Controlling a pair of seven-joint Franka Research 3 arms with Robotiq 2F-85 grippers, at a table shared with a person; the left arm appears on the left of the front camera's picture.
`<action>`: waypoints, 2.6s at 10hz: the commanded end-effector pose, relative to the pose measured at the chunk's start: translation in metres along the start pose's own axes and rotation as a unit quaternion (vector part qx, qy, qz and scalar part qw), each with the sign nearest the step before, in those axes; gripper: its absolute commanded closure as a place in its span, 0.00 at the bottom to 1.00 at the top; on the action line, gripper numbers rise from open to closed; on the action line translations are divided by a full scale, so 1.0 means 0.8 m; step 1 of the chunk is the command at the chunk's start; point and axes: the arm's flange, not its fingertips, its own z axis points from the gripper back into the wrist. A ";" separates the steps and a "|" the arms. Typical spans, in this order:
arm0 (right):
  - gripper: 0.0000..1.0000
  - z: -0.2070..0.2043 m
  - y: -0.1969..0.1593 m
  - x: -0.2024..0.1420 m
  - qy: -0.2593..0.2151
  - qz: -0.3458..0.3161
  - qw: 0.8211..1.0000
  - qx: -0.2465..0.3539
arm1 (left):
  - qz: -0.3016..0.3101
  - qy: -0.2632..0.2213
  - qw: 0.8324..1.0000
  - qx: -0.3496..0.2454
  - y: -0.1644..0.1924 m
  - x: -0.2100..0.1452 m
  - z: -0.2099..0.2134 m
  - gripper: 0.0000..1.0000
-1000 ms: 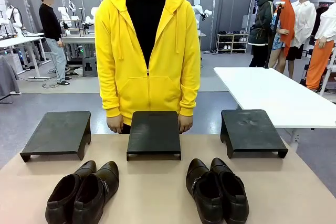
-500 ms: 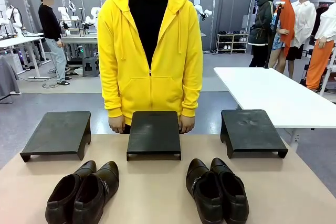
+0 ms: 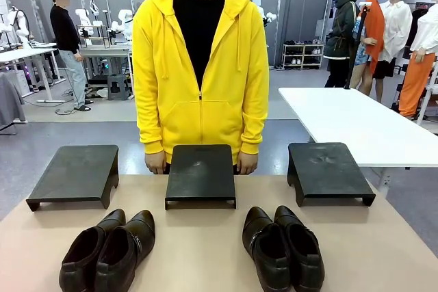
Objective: Place the shoes on the stand as instructed by the person.
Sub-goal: Pick up one pair of Shoes and place it on the Shoes Stand indicated by the person.
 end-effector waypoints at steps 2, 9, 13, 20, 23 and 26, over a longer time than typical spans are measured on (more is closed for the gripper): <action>0.00 0.003 0.000 0.000 -0.005 0.002 1.000 0.007 | -0.007 0.009 1.000 -0.002 -0.001 0.003 -0.001 0.00; 0.00 0.003 0.000 0.000 -0.005 0.002 1.000 0.007 | -0.007 0.009 1.000 -0.002 -0.001 0.003 -0.001 0.00; 0.00 0.003 0.000 0.000 -0.005 0.002 1.000 0.007 | -0.007 0.009 1.000 -0.002 -0.001 0.003 -0.001 0.00; 0.00 0.003 0.000 0.000 -0.005 0.002 1.000 0.007 | -0.007 0.009 1.000 -0.002 -0.001 0.003 -0.001 0.00; 0.00 0.003 0.000 0.000 -0.005 0.002 1.000 0.007 | -0.007 0.009 1.000 -0.002 -0.001 0.003 -0.001 0.00; 0.00 0.003 0.000 0.000 -0.005 0.002 1.000 0.007 | -0.022 0.030 0.999 0.016 -0.026 0.008 -0.016 0.00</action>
